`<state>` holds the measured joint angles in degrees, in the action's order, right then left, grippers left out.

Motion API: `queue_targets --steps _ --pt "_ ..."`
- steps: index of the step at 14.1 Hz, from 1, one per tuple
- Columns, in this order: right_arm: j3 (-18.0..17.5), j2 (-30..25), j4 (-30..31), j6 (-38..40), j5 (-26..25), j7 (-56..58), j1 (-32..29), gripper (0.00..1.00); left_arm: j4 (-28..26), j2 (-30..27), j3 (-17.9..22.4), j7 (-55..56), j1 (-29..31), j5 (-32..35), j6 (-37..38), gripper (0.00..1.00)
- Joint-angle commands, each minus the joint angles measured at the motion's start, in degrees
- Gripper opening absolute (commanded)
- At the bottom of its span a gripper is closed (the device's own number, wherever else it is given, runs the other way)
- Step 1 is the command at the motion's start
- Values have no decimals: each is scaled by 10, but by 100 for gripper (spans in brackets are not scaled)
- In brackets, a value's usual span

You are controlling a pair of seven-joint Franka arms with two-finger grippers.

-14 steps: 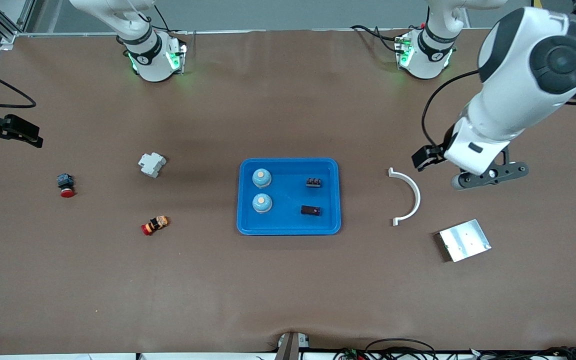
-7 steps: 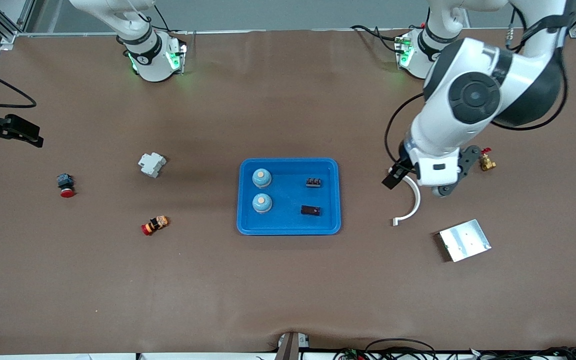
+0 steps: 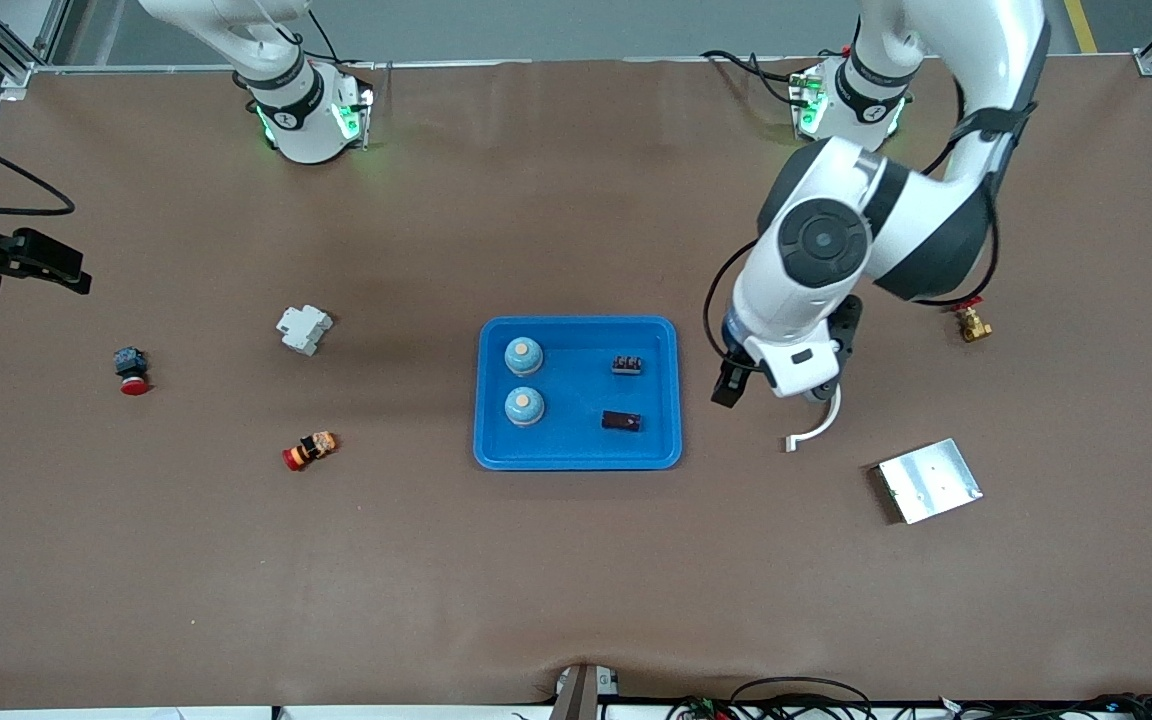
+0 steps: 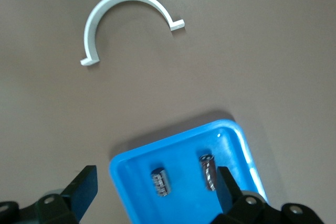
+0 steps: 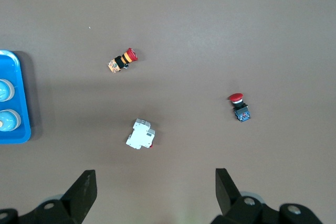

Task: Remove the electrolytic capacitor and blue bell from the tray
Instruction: 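Move the left gripper toward the brown capacitors in the blue tray, then lower the left gripper onto the tall capacitor while the right gripper reaches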

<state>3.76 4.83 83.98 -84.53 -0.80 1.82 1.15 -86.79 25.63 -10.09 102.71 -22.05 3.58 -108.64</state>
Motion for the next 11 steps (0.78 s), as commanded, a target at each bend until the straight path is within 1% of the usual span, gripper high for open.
queue_targets --steps 1,3,6,8,11 --pt "-4 -5 6 -2 14 1 -6 100 4 25 2 72 -12 20 -33 100" --pt "-6 -5 6 -2 15 1 -5 100 5 32 2 95 -11 14 -51 100" --pt "-7 -5 6 -2 16 1 -6 100 7 49 2 101 -12 26 -69 100" --pt "-6 -5 7 -4 36 3 -8 100 6 66 3 117 -19 25 -79 100" --pt "-5 -5 7 -4 41 2 -8 100 7 85 3 139 -27 25 -95 100"
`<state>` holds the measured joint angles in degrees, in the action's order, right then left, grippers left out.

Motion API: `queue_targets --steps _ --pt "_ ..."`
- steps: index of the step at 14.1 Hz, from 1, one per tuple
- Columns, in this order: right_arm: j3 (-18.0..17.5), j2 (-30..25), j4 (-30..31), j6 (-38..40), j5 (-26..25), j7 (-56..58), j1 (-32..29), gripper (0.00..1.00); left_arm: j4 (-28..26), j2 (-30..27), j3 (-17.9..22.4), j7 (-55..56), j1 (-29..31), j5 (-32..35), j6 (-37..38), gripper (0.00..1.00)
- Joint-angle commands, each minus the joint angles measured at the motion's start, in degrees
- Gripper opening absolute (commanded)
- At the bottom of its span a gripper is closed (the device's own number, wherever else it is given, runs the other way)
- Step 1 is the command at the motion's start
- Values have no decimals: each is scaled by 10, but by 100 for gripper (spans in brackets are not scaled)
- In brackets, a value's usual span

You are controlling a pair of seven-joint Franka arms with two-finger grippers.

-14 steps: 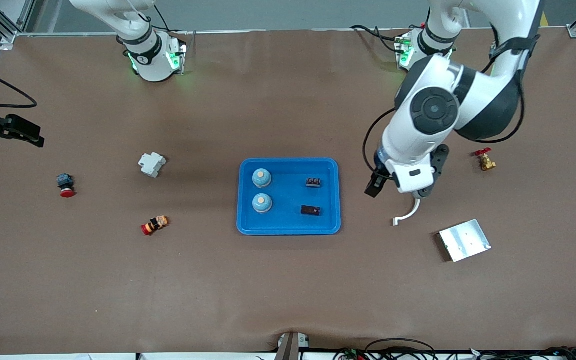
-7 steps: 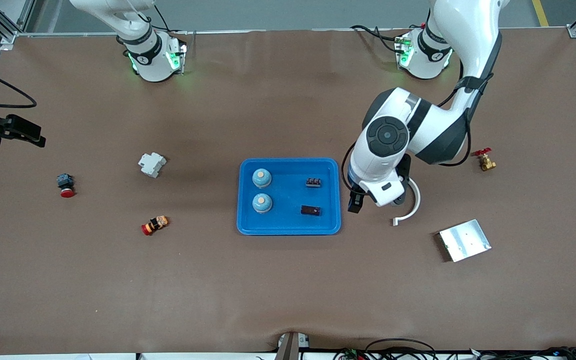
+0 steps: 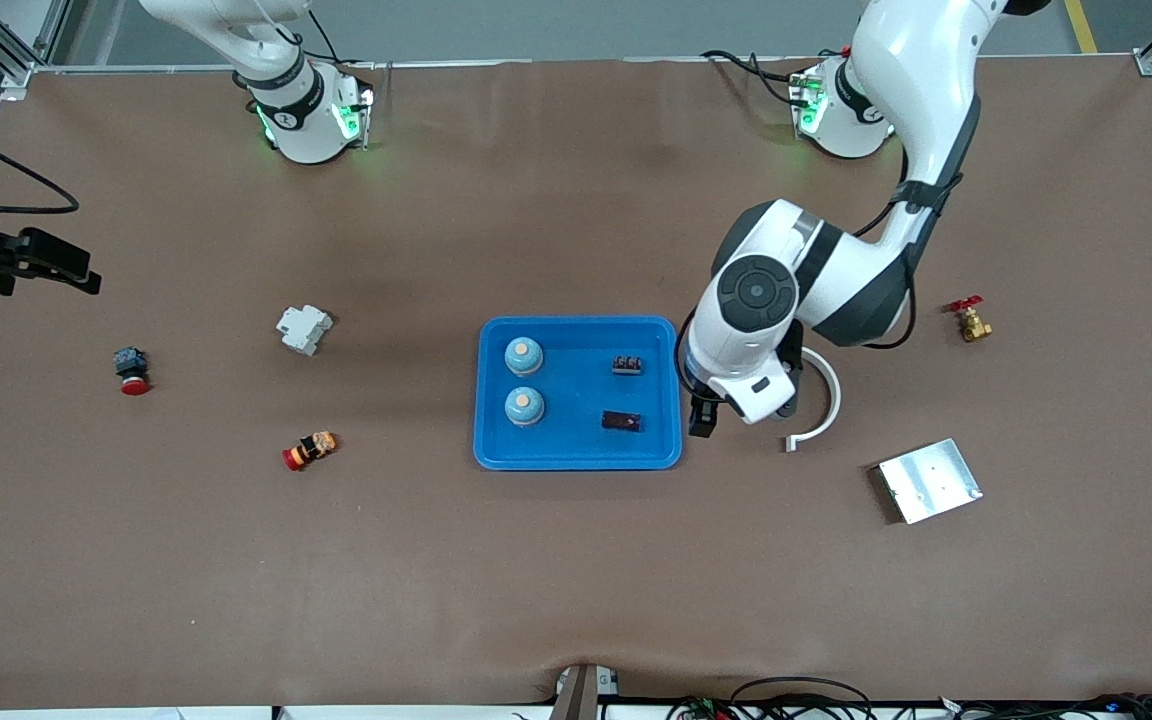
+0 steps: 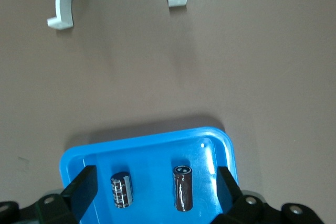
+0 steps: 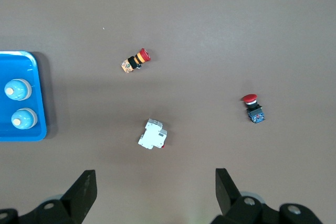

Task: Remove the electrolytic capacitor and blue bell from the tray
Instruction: 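Lower the left gripper onto the tall capacitor while the right gripper reaches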

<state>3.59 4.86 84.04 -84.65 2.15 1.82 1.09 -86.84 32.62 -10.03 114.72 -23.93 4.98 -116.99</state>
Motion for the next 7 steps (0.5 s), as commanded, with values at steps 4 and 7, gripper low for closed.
queue_targets --steps 4,7 --pt "-5 -5 7 -10 11 -7 4 100 7 50 3 58 -21 12 -43 100" --pt "-6 9 8 -29 12 -18 22 100 9 67 3 88 -38 11 -55 100"
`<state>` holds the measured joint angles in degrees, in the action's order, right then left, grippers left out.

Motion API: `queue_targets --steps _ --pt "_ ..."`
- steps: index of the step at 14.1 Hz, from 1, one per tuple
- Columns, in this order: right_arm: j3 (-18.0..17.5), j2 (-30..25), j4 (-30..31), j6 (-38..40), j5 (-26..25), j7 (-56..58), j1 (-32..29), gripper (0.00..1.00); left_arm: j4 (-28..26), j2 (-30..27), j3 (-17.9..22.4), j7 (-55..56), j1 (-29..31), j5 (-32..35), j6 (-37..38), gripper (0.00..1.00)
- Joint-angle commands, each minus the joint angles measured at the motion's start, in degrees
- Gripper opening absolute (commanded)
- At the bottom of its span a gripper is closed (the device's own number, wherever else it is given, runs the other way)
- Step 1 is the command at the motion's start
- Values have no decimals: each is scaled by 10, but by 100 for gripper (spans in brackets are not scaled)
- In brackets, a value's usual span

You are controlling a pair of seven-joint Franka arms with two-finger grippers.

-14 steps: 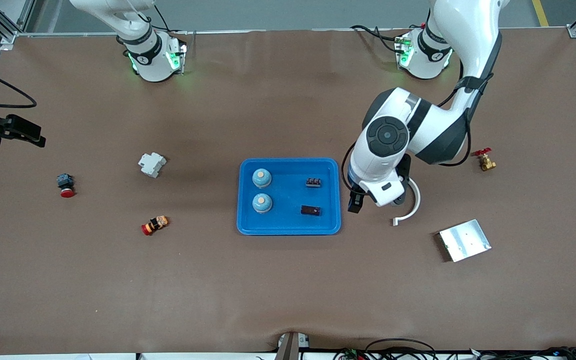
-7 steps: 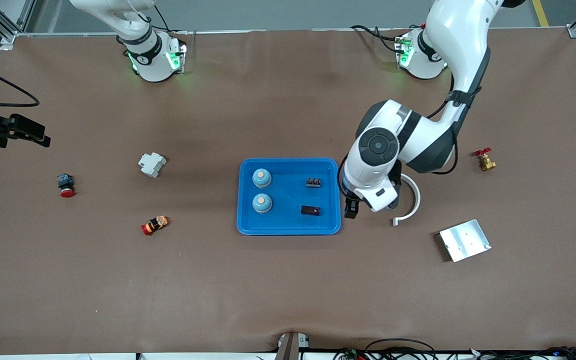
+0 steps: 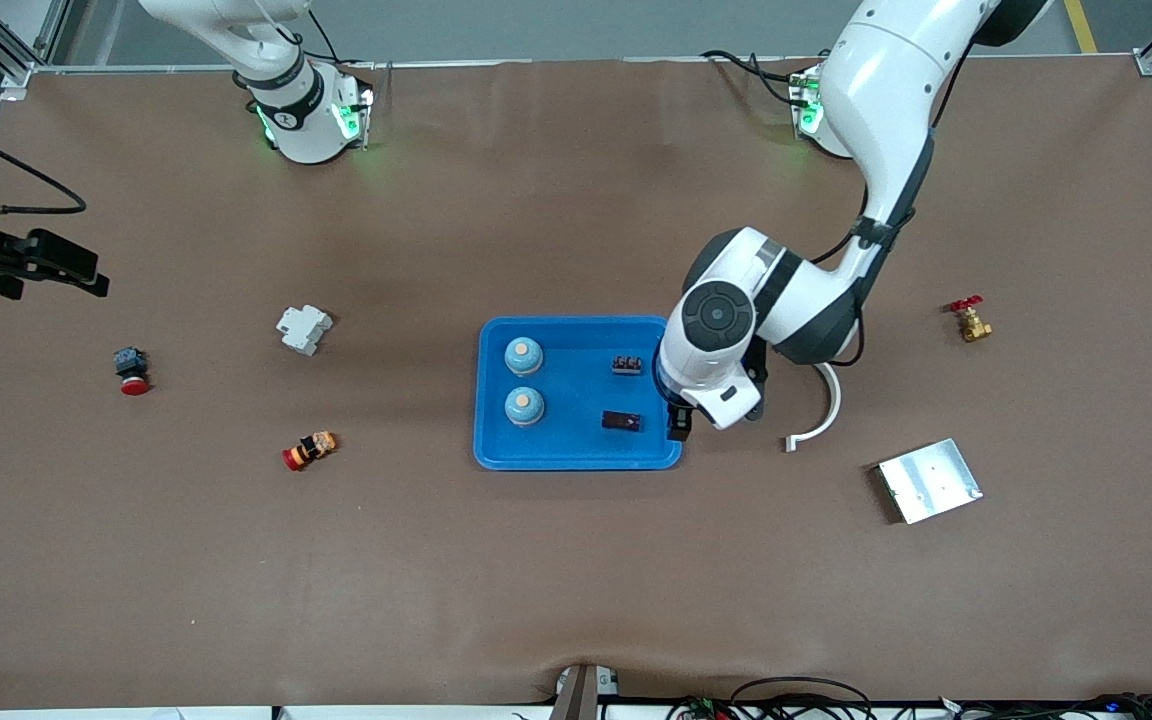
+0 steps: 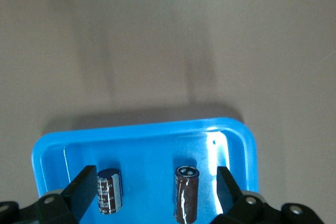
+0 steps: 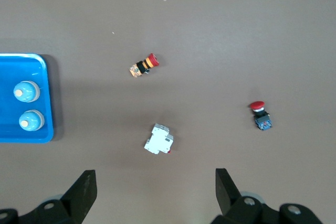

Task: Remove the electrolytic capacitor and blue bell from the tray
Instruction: 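Lower the left gripper onto the tall capacitor while the right gripper reaches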

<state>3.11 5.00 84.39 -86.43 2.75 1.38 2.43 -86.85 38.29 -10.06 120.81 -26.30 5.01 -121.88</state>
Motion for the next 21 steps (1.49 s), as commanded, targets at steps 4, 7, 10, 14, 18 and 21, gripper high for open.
queue_targets --steps 4,7,10,14,18,21 --pt "0 22 8 -20 6 -74 48 100 17 35 5 55 -31 11 -20 100" --pt "0 22 38 -59 6 -123 75 100 57 78 10 66 -45 11 -24 100" --pt "-1 22 60 -81 6 -169 96 100 85 100 17 66 -53 11 -24 100" --pt "0 35 83 -129 6 -257 143 100 124 126 46 62 -75 9 -24 100" --pt "-1 79 100 -178 6 -373 202 100 136 143 47 63 -80 10 -38 100" --pt "-1 118 97 -228 7 -445 241 100 138 157 49 62 -81 10 -56 100"
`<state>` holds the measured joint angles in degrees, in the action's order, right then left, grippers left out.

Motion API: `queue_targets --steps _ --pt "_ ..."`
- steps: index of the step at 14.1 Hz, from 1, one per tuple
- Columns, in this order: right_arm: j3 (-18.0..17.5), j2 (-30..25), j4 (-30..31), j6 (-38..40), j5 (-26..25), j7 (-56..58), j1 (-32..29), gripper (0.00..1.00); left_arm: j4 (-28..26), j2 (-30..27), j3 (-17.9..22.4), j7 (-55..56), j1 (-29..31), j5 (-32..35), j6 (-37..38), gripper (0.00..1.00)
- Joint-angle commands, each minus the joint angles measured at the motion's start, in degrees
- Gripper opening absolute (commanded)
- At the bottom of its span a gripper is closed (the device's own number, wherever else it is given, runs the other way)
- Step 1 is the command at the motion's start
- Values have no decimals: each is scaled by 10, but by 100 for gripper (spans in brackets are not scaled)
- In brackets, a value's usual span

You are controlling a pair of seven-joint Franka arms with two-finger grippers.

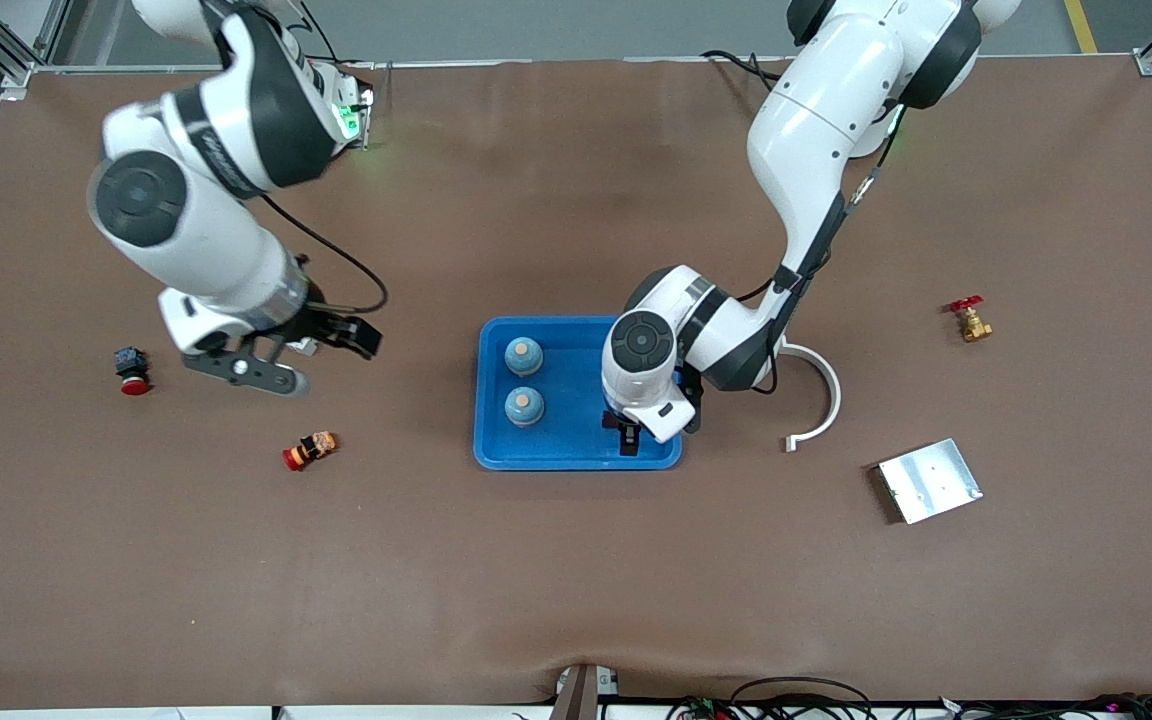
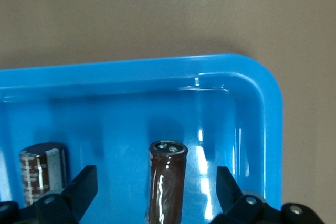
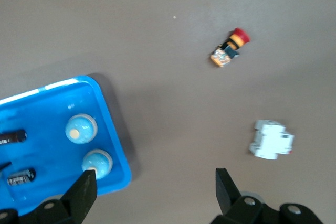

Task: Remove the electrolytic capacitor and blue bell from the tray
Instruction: 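Grasp the tall capacitor with the left gripper while the right gripper descends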

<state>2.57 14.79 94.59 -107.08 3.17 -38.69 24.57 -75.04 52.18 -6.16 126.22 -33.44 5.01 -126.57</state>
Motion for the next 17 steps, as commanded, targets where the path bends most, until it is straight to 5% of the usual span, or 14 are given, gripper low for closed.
queue_targets --steps 1,12,17 --pt "4 33 -6 -37 3 -68 28 100 20 19 13 8 -9 10 -11 100" --pt "5 142 -25 -109 37 -145 94 100 18 27 22 11 -30 10 -27 99" --pt "5 190 -34 -154 43 -191 106 100 20 26 31 21 -35 10 -27 36"
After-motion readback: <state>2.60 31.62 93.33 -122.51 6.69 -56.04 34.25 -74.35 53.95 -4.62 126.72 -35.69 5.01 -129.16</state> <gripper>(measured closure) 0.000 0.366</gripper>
